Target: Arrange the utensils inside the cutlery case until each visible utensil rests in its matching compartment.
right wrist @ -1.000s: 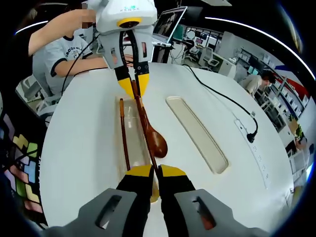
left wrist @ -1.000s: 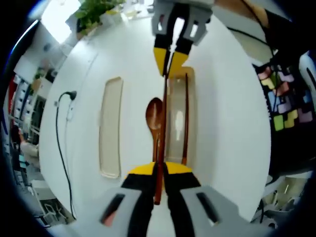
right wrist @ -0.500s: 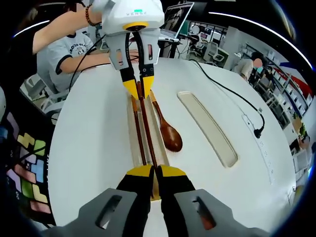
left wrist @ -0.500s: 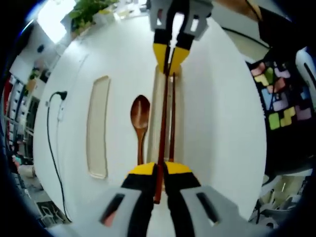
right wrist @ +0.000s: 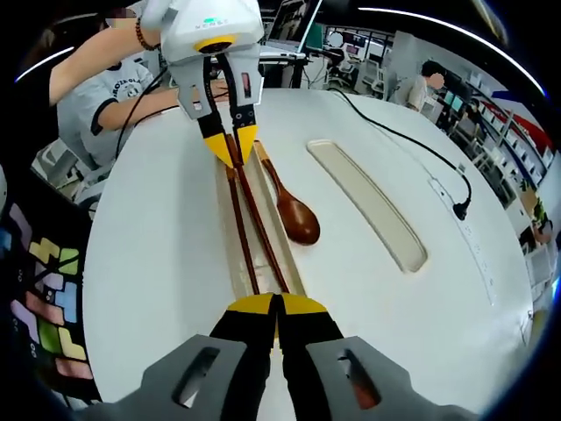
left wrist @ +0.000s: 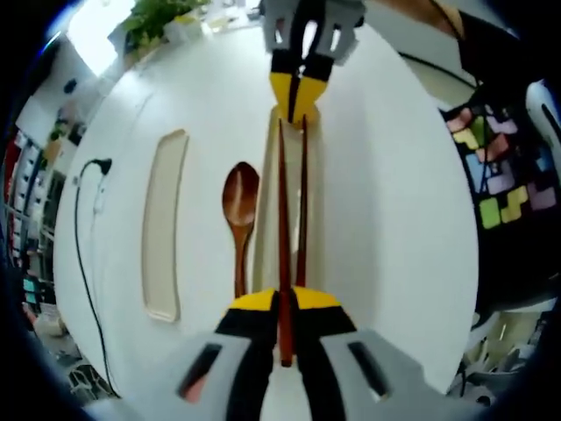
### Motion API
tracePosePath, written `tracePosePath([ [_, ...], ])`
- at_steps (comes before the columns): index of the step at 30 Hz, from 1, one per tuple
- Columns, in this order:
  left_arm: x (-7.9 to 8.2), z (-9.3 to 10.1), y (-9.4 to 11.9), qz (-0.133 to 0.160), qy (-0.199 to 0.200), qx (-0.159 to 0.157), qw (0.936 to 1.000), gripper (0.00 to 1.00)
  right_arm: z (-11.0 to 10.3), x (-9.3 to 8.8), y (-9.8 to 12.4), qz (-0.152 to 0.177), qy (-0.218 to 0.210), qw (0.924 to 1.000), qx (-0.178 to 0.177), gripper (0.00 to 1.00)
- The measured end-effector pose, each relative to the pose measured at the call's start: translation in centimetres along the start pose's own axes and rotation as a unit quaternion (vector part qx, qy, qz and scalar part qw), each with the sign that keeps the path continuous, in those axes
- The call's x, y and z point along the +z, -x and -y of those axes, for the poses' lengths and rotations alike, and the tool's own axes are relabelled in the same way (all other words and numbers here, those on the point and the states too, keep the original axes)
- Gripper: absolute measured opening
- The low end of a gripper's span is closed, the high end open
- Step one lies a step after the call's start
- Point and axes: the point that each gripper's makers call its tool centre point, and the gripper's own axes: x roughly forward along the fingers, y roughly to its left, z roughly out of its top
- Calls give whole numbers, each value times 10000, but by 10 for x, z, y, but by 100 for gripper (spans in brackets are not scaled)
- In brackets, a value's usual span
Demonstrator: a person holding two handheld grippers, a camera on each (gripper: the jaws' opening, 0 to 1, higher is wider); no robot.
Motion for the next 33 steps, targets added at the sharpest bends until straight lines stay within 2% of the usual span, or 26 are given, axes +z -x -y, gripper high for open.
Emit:
tracePosePath([
  [3, 2, 0, -2, 31, -221, 31, 9997, 5, 2, 1, 1, 32, -9, 10000, -48, 0],
  [5, 5, 2, -3, 111, -730, -1, 9973, 5, 4, 4, 2, 76, -28, 9999, -78, 0],
  [7, 2, 8, -6, 15, -674, -169, 9976, 5, 4, 6, 1, 106, -44, 9999, -91, 0],
  [10, 0, 4, -11, -86, -839, -82, 9964, 5, 4, 8, 1, 136, -37, 9998, -107, 0],
  [13, 2, 4, -9, 0, -871, -164, 9961, 5, 3, 11, 1, 160, -31, 9998, -104, 0],
  [19, 2, -2, -2, 142, -911, -108, 9957, 5, 4, 15, 1, 219, -51, 9996, -145, 0],
  [24, 0, 1, -3, 176, -938, -136, 9953, 5, 6, 16, 3, 216, -54, 9996, -190, 1],
  [28, 0, -4, -5, 175, -996, -32, 9949, 6, 8, 17, 6, 244, -105, 9994, -233, 1],
  [30, 0, -5, -5, 123, -845, 7, 9963, 10, 8, 16, 7, 217, -145, 9994, -245, 2],
  [33, 4, -2, 0, 267, -706, -54, 9971, 11, 8, 17, 7, 233, -142, 9993, -256, 2],
])
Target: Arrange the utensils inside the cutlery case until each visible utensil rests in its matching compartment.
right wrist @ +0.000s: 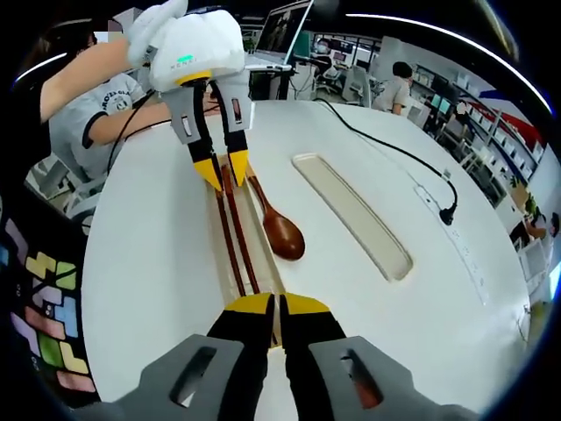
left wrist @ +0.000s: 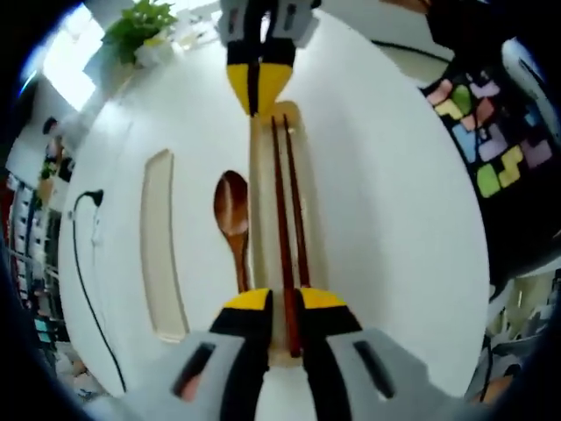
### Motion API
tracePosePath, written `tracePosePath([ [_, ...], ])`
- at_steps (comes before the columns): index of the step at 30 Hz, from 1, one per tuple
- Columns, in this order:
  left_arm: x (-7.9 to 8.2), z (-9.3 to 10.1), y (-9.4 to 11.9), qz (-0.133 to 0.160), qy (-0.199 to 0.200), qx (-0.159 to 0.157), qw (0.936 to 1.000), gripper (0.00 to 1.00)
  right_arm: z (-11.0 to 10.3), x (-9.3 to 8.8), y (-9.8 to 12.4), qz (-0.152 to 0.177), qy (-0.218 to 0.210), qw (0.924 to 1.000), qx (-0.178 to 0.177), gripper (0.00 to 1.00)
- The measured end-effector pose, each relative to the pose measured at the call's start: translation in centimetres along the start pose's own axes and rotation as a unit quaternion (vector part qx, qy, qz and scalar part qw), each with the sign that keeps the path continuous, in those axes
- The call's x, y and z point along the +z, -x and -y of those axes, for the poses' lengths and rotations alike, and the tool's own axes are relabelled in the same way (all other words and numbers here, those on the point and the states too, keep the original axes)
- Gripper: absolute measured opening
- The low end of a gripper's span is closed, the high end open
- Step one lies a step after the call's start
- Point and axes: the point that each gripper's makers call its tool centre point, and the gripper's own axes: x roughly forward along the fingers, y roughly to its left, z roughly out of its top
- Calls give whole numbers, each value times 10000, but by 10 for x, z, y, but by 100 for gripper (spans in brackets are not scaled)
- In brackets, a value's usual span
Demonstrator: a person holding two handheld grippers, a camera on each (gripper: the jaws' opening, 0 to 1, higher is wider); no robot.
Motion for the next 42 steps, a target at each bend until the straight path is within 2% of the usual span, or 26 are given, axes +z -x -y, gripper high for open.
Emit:
tracePosePath([
  [7, 2, -5, 10, 168, 111, 167, 9997, 11, 1, -2, -4, -2, -145, 9999, 59, 2],
  [8, -1, -8, 12, 132, 284, 291, 9991, 11, 1, -1, -5, 8, -174, 9998, 65, 2],
  [9, -8, -7, 15, -20, 582, 292, 9979, 11, 1, -2, -5, 7, -198, 9998, 71, 2],
  [10, -12, -9, 20, -98, 707, 286, 9970, 11, 1, -2, -5, -14, -213, 9997, 80, 2],
  [11, -12, -13, 24, -49, 632, 322, 9975, 11, 2, -2, -5, -35, -216, 9997, 74, 3],
  [14, -19, -22, 38, 11, 731, 611, 9955, 11, 8, 4, -5, 29, -262, 9997, -2, 4],
  [16, -25, -21, 41, 32, 807, 643, 9947, 11, 12, 12, -8, 169, -487, 9987, -10, 5],
  [18, -33, -19, 41, -65, 801, 679, 9945, 11, 15, 15, -11, 158, -725, 9972, 7, 5],
  [22, -47, -17, 40, -174, 719, 711, 9947, 11, 15, 23, -18, 219, -1148, 9928, 274, 5],
  [26, -61, -20, 39, -244, 823, 755, 9934, 11, 21, 28, -26, 158, -1358, 9901, 319, 5],
  [34, -79, -21, 32, -344, 913, 797, 9920, 13, 19, 33, -39, -83, -1419, 9892, 352, 6],
  [39, -79, -15, 26, -386, 809, 709, 9934, 14, 20, 27, -47, -343, -1399, 9890, 322, 7],
  [41, -79, -15, 25, -391, 784, 696, 9937, 14, 27, 18, -48, -591, -1219, 9907, 114, 9],
  [42, -80, -15, 24, -398, 783, 682, 9938, 14, 28, 18, -49, -610, -1177, 9911, 104, 9],
])
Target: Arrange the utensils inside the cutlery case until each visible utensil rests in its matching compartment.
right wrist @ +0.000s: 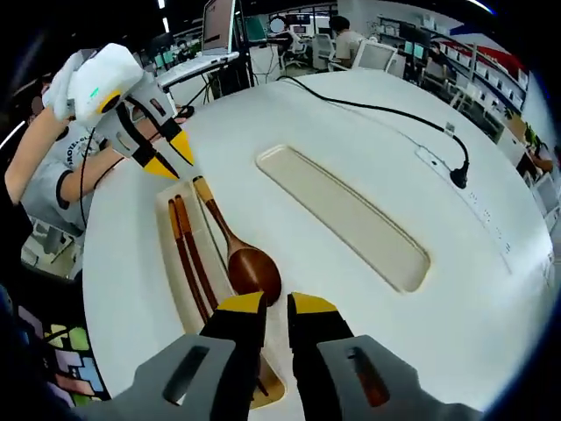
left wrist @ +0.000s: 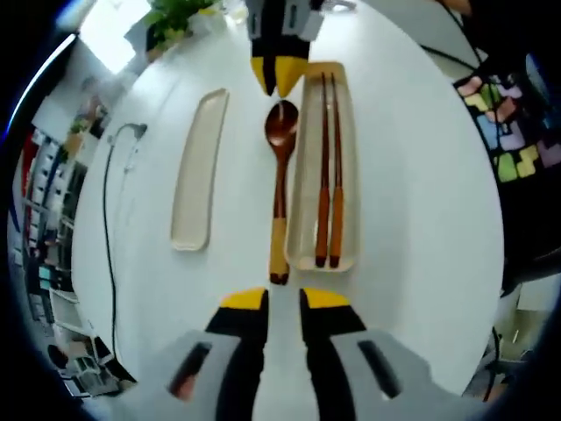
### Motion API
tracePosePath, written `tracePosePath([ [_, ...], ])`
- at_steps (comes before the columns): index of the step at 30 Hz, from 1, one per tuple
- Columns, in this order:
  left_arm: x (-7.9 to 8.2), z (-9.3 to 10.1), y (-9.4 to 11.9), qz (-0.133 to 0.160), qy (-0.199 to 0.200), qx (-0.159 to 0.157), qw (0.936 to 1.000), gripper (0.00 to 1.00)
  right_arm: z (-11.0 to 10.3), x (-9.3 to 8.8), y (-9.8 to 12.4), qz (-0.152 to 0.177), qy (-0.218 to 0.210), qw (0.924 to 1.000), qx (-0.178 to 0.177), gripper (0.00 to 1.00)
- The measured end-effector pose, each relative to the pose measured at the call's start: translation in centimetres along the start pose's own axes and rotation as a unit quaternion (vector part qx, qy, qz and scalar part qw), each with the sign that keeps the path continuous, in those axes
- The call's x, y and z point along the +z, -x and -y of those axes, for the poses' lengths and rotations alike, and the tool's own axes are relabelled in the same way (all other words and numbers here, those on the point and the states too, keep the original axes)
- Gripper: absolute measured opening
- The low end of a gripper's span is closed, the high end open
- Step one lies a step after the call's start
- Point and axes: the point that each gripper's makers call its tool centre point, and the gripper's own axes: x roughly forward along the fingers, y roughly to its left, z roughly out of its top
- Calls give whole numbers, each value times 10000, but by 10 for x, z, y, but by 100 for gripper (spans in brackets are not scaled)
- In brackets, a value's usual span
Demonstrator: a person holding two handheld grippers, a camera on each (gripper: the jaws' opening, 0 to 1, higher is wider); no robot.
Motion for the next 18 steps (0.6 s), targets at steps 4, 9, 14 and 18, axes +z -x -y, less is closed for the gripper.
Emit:
tracePosePath([
  [4, -1, -2, -4, -17, 7, 30, 10000, 15, -3, 3, 1, 103, -145, 9998, 132, 9],
  [9, -4, -3, -9, -65, 31, 40, 10000, 15, -7, -1, -3, -54, -146, 9996, 226, 9],
  [14, -4, -5, -11, -68, 42, 76, 9999, 16, -8, -3, -6, -175, -175, 9994, 238, 7],
  [18, -4, -5, -11, -49, 48, 80, 9999, 16, -8, -4, -9, -245, -232, 9991, 247, 6],
])
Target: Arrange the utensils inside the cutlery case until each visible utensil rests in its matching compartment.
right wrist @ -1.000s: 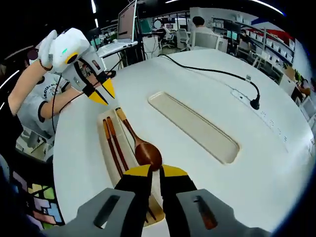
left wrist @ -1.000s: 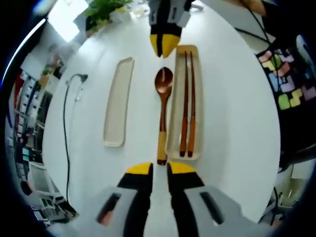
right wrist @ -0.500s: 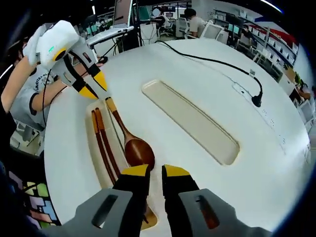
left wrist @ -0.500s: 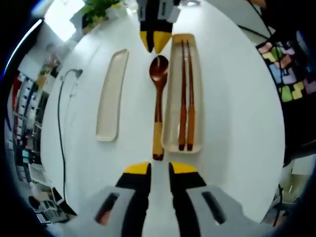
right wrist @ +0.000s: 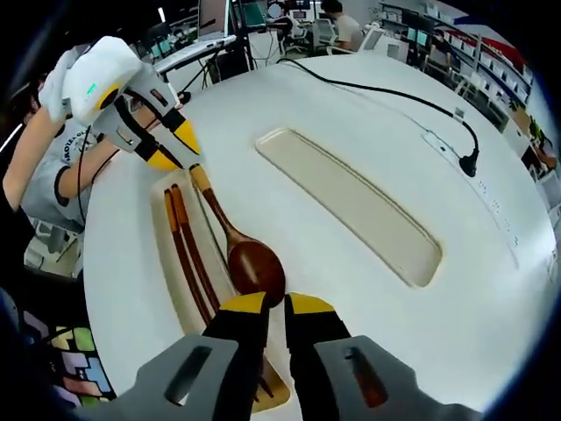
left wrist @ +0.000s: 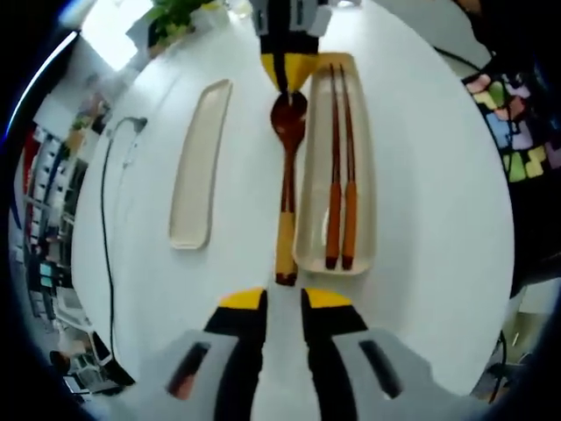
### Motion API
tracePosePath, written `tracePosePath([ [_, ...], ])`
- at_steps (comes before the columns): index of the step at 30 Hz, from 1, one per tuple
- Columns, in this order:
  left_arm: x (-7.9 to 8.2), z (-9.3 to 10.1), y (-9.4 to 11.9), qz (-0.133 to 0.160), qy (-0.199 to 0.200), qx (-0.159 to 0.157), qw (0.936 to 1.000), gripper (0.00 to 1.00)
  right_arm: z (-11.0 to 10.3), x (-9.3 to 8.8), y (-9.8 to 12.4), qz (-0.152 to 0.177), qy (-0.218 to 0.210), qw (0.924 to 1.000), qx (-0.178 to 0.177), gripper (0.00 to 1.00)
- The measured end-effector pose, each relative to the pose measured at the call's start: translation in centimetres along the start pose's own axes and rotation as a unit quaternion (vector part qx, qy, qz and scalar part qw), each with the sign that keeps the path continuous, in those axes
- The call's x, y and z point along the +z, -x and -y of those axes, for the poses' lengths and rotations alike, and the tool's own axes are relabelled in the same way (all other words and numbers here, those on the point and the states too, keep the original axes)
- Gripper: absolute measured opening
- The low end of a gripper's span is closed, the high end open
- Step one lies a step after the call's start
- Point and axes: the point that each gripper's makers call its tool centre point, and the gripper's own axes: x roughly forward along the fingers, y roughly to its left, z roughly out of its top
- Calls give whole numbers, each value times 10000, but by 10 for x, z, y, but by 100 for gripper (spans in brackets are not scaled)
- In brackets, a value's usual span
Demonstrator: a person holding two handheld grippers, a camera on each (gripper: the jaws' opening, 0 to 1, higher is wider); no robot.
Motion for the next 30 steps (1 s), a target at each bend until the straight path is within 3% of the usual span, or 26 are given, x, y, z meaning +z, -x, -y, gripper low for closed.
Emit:
tracePosePath([
  [17, -1, -5, -4, 66, 36, 39, 10000, 16, 1, -4, -6, -264, -117, 9995, -123, 6],
  [22, -1, -8, 1, 311, 614, -14, 9976, 16, 0, -4, -7, -310, 46, 9992, -228, 6],
  [26, 2, -14, 11, 832, 1529, -172, 9846, 18, 1, -4, -7, -340, 60, 9990, -270, 6],
  [30, 10, -10, 23, 1422, 2472, -568, 9568, 20, 1, -4, -7, -318, 34, 9991, -266, 6],
])
